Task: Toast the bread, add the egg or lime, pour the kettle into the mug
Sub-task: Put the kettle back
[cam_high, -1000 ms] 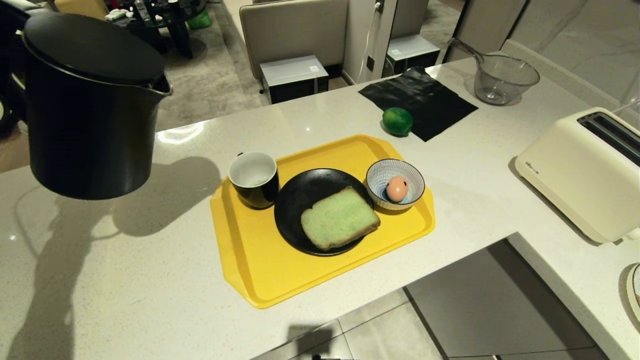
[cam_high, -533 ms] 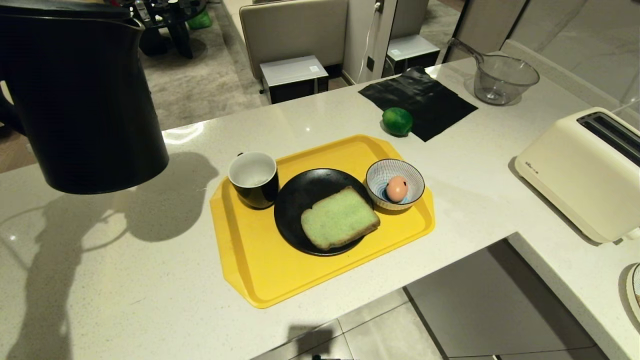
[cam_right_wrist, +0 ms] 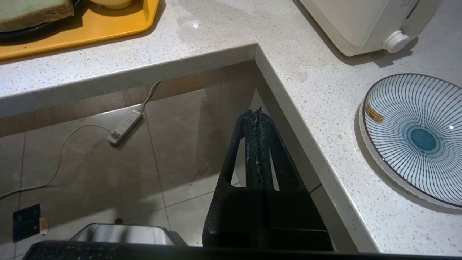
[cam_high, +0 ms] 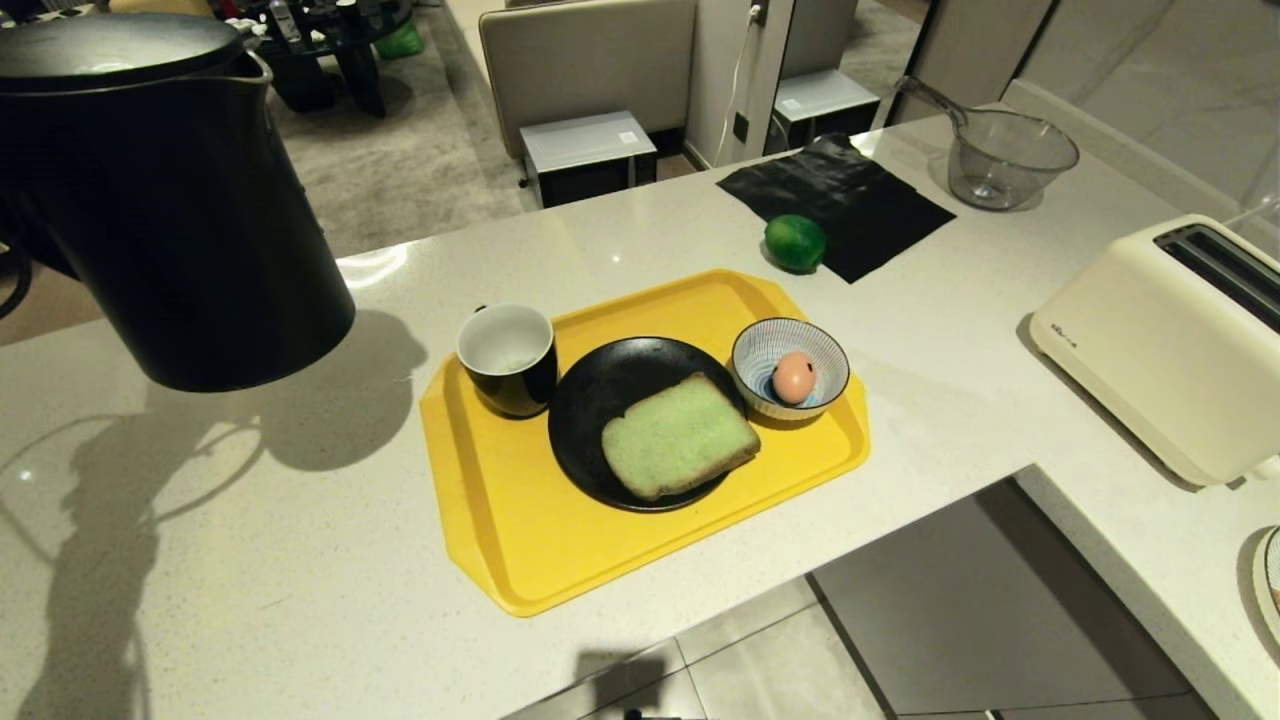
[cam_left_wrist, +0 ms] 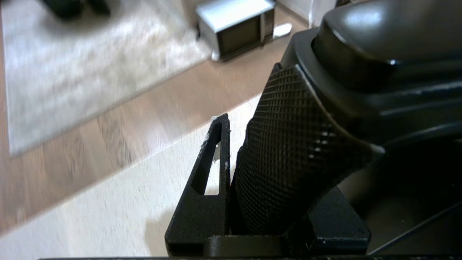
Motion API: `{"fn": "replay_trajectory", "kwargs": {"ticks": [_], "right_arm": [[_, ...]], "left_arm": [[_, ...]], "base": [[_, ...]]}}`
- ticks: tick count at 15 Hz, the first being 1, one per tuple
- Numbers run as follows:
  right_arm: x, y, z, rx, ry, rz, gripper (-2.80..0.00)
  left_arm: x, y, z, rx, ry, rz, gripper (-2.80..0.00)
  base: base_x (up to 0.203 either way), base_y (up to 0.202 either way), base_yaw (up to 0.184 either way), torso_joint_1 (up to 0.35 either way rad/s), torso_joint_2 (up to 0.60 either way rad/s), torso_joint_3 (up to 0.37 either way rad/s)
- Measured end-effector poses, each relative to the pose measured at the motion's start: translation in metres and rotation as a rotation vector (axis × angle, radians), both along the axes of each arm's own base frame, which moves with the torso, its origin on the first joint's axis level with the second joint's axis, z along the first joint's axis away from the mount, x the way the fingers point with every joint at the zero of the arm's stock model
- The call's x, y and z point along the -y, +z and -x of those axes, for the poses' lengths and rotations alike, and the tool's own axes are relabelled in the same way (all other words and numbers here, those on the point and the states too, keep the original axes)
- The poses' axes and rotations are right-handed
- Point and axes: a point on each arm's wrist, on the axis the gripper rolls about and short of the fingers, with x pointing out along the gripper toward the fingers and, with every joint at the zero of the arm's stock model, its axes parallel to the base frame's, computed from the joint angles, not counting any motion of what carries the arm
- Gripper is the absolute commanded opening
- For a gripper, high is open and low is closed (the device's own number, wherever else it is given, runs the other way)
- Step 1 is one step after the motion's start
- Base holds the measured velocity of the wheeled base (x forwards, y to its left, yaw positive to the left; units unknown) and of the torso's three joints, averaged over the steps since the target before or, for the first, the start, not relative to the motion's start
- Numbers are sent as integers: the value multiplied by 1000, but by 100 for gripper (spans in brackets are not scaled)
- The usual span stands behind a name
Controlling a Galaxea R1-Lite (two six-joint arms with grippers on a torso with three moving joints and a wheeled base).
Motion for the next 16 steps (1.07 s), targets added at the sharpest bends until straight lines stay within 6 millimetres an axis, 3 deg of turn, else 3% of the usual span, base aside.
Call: {"fn": "replay_trajectory", "kwargs": {"ticks": [6,16], "right_arm": [[0,0,0,0,0,0,-280],[0,0,0,0,0,0,-280]], "left_arm": [[-11,-36,-7,99,-17,-60,-280],[-46,-110,-24,42,12,-32,-280]], "base": [[0,0,0,0,0,0],[0,0,0,0,0,0]]}}
